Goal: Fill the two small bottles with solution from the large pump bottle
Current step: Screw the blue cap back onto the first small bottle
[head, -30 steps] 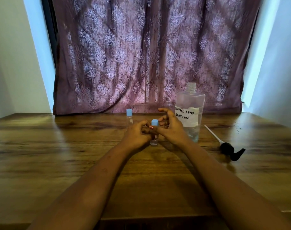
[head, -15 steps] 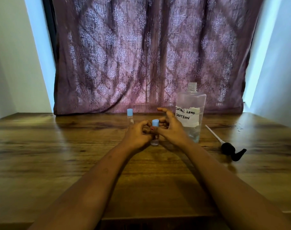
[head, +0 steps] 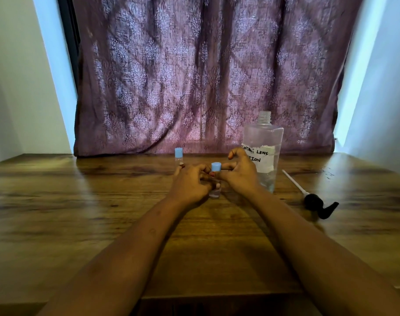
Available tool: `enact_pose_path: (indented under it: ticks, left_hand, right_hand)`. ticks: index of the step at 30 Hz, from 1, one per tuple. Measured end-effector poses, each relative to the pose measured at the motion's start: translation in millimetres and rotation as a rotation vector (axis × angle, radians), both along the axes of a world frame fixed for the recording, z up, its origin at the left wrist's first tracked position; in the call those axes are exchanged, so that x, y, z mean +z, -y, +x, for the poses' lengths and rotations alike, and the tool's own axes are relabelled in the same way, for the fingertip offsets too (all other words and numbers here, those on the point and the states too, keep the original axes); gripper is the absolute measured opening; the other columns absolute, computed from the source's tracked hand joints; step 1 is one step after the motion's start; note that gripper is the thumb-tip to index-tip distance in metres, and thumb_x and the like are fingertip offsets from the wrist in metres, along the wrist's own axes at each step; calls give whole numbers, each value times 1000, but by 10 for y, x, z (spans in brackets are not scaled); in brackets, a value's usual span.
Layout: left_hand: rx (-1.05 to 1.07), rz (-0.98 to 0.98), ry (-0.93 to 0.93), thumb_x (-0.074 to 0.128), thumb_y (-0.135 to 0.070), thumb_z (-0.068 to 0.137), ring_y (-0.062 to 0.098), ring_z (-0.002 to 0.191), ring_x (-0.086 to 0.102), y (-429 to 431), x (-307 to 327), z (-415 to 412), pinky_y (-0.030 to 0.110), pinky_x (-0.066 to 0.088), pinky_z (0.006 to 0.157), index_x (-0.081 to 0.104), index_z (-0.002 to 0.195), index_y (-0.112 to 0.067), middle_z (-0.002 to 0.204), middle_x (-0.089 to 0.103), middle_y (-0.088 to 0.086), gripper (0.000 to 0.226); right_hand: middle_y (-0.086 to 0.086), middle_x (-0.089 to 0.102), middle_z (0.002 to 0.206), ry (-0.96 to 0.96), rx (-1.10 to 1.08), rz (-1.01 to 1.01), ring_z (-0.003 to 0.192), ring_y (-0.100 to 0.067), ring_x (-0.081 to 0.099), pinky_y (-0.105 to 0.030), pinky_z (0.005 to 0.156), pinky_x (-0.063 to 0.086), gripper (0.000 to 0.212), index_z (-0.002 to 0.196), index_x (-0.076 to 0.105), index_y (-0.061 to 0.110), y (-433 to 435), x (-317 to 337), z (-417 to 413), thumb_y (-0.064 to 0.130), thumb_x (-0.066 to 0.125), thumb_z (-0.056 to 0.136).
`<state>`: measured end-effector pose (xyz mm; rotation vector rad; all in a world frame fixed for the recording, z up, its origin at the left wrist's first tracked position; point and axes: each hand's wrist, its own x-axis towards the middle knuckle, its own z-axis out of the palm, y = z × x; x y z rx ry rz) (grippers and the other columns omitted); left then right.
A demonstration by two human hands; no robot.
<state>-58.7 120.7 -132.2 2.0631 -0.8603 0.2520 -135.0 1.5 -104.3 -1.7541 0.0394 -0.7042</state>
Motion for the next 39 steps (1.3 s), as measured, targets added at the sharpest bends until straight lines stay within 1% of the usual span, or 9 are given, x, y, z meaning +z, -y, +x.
enact_pose_path:
  ticks: [4, 8, 12, 15, 19, 25, 34, 37, 39]
  left_hand:
    - [87, 38, 174, 66, -32, 82, 14, 93, 52, -8, 16, -54, 40, 30, 104, 66, 94, -26, 88, 68, -9, 14]
    - [115, 34, 192, 68, -34, 80, 14, 91, 46, -6, 6, -21, 37, 31, 97, 67, 94, -24, 82, 59, -13, 18]
    - [119, 99, 165, 70, -40, 76, 18, 110, 53, -18, -25, 88, 40, 24, 105, 66, 108, -31, 106, 70, -4, 33]
    - [97, 120, 149, 73, -45, 71, 17, 117, 50, -38, -27, 135, 41, 18, 103, 64, 112, -35, 109, 70, -9, 42]
    - [107, 103, 174, 79, -44, 70, 13, 123, 47, -150, 68, 195, 39, 14, 105, 64, 112, -36, 115, 69, -10, 46]
    - [289, 122, 315, 70, -41, 83, 13, 119, 50, -228, 140, 363, 37, 18, 101, 65, 112, -33, 109, 72, -13, 31]
    - [402, 57, 215, 59, -23, 87, 10, 111, 56, -219, 105, 406, 35, 18, 99, 67, 104, -31, 97, 73, -11, 21]
    - [465, 76, 165, 57, -26, 90, 14, 108, 59, -236, 92, 431, 39, 20, 103, 66, 104, -32, 102, 72, -8, 18]
    - [517, 86, 138, 55, -28, 92, 17, 105, 61, -245, 94, 443, 41, 22, 105, 67, 105, -31, 104, 71, -4, 17]
  right_hand:
    - [0, 48, 66, 46, -151, -83, 58, -11, 49, -14, 48, 45, 40, 76, 39, 16, -45, -93, 77, -5, 73, 70]
    - [-5, 61, 88, -20, -13, 44, 80, -20, 63, -22, 55, 56, 47, 103, 43, 12, -79, -117, 36, 3, 76, 71]
    - [-12, 65, 105, -166, 105, 156, 95, -30, 66, -52, 77, 57, 47, 104, 52, 19, -90, -156, 63, 11, 80, 67]
    - [-10, 69, 98, -170, 56, 118, 93, -26, 68, -46, 81, 57, 32, 100, 61, 14, -82, -174, 85, 6, 75, 73]
    - [2, 62, 92, -141, -126, -84, 84, -11, 61, -11, 65, 49, 33, 110, 58, 7, -52, -65, 159, 3, 69, 78]
    - [-15, 59, 126, -274, -273, -272, 114, -28, 55, -30, 88, 42, 47, 124, 53, 3, 49, 134, 562, 13, 69, 81]
    - [-17, 54, 127, -346, -323, -105, 113, -31, 52, -5, 42, 39, 43, 128, 47, 2, 145, -6, 856, 6, 60, 88]
    - [-16, 56, 128, -309, -334, -160, 111, -28, 55, -22, 78, 46, 46, 130, 48, 7, 134, -58, 905, 10, 62, 87]
    - [-14, 56, 129, -300, -319, -132, 103, -22, 56, -29, 80, 44, 45, 132, 47, 9, 114, -90, 915, 9, 59, 89]
